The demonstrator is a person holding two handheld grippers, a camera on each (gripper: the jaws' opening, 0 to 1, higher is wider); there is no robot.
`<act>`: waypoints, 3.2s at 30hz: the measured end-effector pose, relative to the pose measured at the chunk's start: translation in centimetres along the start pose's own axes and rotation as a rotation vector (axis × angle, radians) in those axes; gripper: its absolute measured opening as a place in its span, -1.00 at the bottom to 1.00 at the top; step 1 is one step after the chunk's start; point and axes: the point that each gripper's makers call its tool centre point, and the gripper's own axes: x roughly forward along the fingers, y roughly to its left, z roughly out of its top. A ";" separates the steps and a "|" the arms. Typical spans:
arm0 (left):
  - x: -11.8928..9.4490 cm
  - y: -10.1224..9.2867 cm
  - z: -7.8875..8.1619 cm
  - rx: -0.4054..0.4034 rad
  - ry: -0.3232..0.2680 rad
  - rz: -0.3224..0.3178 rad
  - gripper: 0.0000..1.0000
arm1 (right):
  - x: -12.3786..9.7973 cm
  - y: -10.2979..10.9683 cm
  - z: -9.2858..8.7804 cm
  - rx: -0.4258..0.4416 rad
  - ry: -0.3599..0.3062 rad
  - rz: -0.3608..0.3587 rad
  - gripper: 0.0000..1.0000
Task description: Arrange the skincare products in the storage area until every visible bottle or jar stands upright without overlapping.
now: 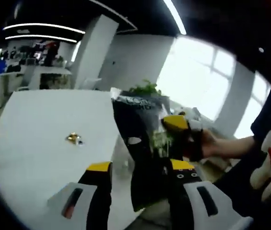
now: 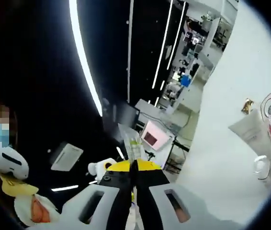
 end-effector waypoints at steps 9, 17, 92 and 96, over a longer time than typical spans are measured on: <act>-0.5 -0.7 0.6 -0.107 -0.086 -0.051 -0.73 | -0.7 -0.1 1.1 -0.008 -0.024 -0.009 -0.97; -0.6 -1.6 2.5 -0.247 -0.214 -0.088 -0.88 | -0.6 -0.2 2.2 -0.041 -0.105 -0.024 -0.93; 1.4 3.1 -6.1 -0.630 -0.189 -0.001 -0.99 | -3.3 -4.6 -4.8 -0.430 0.119 -0.381 0.59; 1.9 3.2 -6.6 -0.618 -0.167 0.012 -0.99 | -4.0 -5.3 -5.0 -0.488 0.165 -0.412 0.74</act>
